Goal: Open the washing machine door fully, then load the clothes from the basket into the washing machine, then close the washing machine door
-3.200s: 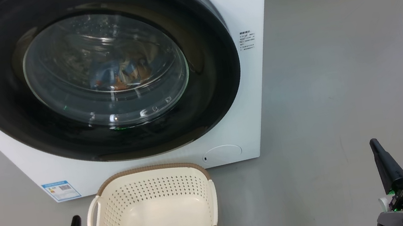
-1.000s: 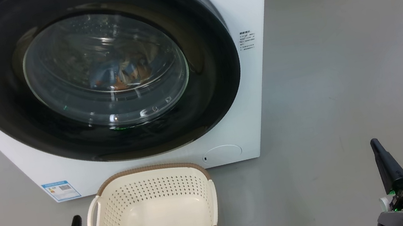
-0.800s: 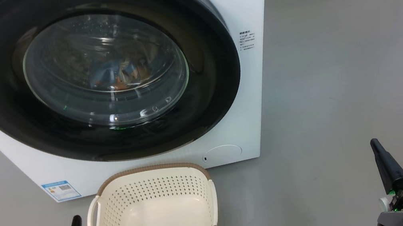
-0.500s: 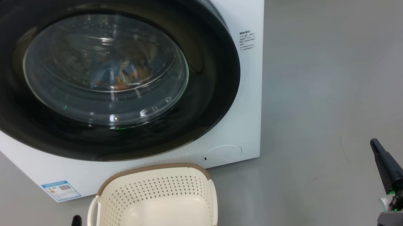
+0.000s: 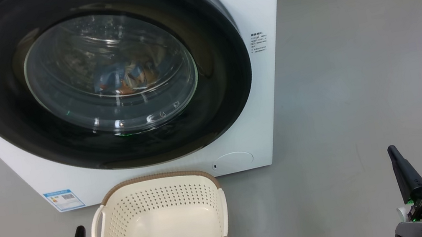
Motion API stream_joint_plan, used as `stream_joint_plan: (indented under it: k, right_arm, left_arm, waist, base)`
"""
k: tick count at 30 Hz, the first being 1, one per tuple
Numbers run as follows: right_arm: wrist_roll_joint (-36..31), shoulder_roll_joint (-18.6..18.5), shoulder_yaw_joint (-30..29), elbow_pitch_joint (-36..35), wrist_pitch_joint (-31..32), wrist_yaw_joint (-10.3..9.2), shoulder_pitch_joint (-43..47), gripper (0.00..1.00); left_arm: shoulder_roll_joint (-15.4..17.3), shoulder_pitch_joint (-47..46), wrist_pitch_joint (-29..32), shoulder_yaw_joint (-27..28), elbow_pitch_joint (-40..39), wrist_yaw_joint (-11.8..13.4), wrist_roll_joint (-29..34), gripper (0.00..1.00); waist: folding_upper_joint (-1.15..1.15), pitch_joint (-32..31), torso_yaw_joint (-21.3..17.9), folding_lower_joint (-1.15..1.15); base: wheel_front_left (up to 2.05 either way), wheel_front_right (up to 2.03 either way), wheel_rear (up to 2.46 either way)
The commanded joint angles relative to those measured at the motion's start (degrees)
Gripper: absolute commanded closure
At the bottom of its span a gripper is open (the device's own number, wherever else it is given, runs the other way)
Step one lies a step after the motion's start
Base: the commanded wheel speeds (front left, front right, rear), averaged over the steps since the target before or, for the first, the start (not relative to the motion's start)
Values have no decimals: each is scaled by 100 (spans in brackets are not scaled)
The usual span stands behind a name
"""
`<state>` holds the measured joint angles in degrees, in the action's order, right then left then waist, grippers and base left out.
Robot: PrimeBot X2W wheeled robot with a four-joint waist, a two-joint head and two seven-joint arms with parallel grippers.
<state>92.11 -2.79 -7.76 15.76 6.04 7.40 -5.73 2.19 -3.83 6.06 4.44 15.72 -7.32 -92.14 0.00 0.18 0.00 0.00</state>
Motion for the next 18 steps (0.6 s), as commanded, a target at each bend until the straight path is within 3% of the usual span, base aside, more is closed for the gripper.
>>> stream_joint_plan:
  k: [1, 18]
  right_arm:
    - [6, -14, 124, -174, 45, 9, -45, 100]
    - [4, -13, 122, -174, 46, 9, -45, 100]
  left_arm:
    - [78, -236, 37, 201, -167, -17, -8, 100]
    - [76, -236, 40, 204, -167, -17, -5, 100]
  waist:
    - [0, 0, 0, 0]
    - [0, 0, 0, 0]
  base:
    - [0, 0, 0]
    - [0, 0, 0]
